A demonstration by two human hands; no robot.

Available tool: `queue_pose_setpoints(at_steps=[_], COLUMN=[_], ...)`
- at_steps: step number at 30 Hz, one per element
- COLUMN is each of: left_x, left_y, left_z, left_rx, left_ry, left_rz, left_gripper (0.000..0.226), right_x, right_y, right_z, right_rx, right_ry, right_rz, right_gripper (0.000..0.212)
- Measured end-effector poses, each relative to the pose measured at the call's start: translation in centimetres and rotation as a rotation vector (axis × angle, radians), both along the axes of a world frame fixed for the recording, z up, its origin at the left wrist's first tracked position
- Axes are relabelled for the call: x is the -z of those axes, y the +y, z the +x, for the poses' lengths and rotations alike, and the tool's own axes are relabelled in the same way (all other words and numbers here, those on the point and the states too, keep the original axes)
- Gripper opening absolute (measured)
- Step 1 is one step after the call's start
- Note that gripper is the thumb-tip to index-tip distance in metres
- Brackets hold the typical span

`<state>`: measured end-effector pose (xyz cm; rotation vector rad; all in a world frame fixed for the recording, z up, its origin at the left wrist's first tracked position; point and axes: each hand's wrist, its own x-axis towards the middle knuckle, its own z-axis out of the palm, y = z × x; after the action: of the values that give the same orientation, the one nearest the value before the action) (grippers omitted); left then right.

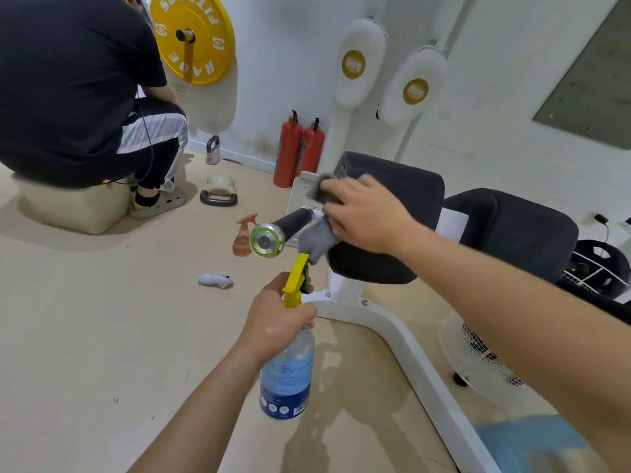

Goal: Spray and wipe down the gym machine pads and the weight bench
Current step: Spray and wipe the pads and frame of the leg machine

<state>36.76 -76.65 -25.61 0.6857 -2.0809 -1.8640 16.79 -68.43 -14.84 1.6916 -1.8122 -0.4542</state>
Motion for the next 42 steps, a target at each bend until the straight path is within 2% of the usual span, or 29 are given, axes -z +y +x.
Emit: queue_pose_setpoints(at_steps=[4,7,9,11,14,16,20,22,25,28,30,32,35,38,41,42], left_x=[-0.3,-0.1,0.1,0.2,0.3,0.4,0.6,0.8,0.9,0.9,1.0,1.0,1.3,1.7,1.9,1.9], left_y=[0.6,0.6,0.4,0.3,0.4,0.5,0.8,1.1,1.6,2.0,2.1,2.1,2.1,2.2,2.6,2.9], left_z=[-0.4,-0.3,-0.2,-0.1,0.1,0.1,0.1,0.0,-0.5,-1.0,-1.2,-1.1,-0.8,-0.2,0.2,0.2], left_rx=[0.003,-0.003,-0.027,-0.059,-0.089,-0.095,-0.087,-0.087,-0.096,-0.108,-0.117,-0.127,-0.122,-0.115,-0.095,-0.092], left_ry=[-0.013,-0.019,-0.025,-0.03,-0.036,-0.038,-0.042,-0.04,-0.033,-0.021,-0.009,-0.005,-0.033,-0.054,-0.077,-0.084], left_rz=[-0.021,-0.046,-0.066,-0.078,-0.069,-0.079,-0.091,-0.08,-0.057,-0.048,-0.04,-0.042,-0.073,-0.101,-0.11,-0.11], left_gripper=[0.03,0.035,0.035,0.033,0.036,0.036,0.036,0.035,0.03,0.033,0.034,0.035,0.036,0.028,0.025,0.026], right_x=[-1.7,-0.9,0.1,2.1,6.6,8.5,8.4,7.1,4.4,2.5,3.7,6.0,9.8,11.9,10.7,9.5], right_y=[-1.8,-2.9,-3.2,-2.6,-0.4,1.0,3.7,3.8,1.6,-0.6,-0.9,-0.1,2.3,6.8,12.9,14.7], right_z=[-1.5,-1.1,-0.3,0.7,2.6,2.9,1.2,0.8,0.1,0.1,0.6,1.5,2.2,0.3,-2.2,-2.3], right_rx=[0.167,0.287,0.309,0.244,0.11,0.018,-0.117,-0.206,-0.242,-0.059,0.005,-0.019,-0.098,-0.146,-0.222,-0.249], right_ry=[-0.058,-0.184,-0.167,-0.081,-0.065,-0.058,0.03,0.051,-0.027,-0.11,-0.12,-0.12,-0.038,0.094,0.102,0.104], right_rz=[-0.165,-0.367,-0.409,-0.3,-0.105,0.001,0.289,0.268,-0.02,-0.182,-0.156,-0.115,0.039,0.192,0.152,0.102], right_gripper=[0.038,0.06,0.055,0.045,0.042,0.031,0.032,0.029,0.019,0.021,0.031,0.037,0.028,0.008,0.034,0.033])
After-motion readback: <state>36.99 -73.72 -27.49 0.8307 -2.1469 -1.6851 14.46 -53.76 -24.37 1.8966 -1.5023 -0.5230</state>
